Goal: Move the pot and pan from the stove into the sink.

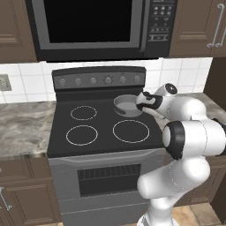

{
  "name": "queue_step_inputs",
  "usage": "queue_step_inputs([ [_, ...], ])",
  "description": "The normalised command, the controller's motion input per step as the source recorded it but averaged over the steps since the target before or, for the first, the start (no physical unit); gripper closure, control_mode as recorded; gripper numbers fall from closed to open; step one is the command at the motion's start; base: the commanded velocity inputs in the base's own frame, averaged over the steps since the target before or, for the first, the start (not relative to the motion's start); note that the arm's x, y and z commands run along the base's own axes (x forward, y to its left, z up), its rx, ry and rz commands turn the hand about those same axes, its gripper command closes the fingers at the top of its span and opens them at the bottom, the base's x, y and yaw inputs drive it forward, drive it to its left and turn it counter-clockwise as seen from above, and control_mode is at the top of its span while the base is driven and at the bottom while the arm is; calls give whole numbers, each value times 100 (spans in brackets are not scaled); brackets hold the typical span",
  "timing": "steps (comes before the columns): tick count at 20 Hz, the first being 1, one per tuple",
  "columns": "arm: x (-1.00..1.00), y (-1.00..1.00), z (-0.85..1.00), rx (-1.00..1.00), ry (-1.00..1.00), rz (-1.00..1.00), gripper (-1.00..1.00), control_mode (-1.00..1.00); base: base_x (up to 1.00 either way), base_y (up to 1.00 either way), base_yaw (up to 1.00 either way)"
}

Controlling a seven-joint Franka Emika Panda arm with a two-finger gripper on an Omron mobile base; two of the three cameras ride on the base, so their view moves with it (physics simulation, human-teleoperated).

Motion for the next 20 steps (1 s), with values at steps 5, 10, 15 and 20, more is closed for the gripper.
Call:
queue_step_inputs([
  [5,31,0,-19,0,0,0,-100,-100,0,0,0],
  [10,26,0,-25,0,0,0,-100,-100,0,0,0],
  [15,37,0,-18,0,0,0,-100,-100,0,0,0],
  [20,40,0,-19,0,0,0,-100,-100,0,0,0],
])
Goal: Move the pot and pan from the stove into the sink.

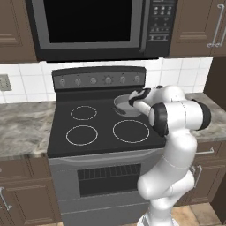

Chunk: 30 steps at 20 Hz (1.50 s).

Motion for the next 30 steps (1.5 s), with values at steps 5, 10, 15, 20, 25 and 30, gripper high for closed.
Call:
queue_step_inputs([
  [5,21,0,-32,0,0,0,-100,-100,0,0,0],
  [10,25,0,-29,0,0,0,-100,-100,0,0,0],
  [15,33,0,-18,-2,0,0,-100,-100,0,0,0],
  [20,34,0,-12,-1,0,0,-100,-100,0,0,0],
  [25,23,0,-3,0,0,0,-100,-100,0,0,0],
  [30,23,0,-4,0,0,0,-100,-100,0,0,0],
])
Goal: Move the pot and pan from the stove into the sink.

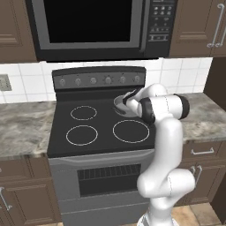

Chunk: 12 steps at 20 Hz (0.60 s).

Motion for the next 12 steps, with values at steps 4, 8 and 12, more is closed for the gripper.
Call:
queue_step_inputs([
  [4,21,0,-15,-2,0,0,-100,-100,0,0,0],
  [8,15,0,-22,-4,0,-1,-100,-100,0,0,0],
  [12,17,0,-17,-4,0,-1,-100,-100,0,0,0],
])
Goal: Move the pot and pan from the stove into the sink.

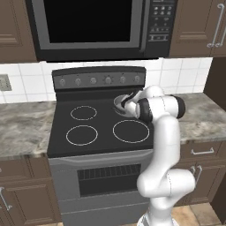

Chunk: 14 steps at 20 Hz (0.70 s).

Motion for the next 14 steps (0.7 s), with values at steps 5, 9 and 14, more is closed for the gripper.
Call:
queue_step_inputs([
  [5,17,0,-11,-2,0,-1,-100,-100,0,0,0],
  [9,4,0,-1,0,0,0,100,-100,0,0,0],
  [14,0,0,1,0,0,0,100,-100,0,0,0],
])
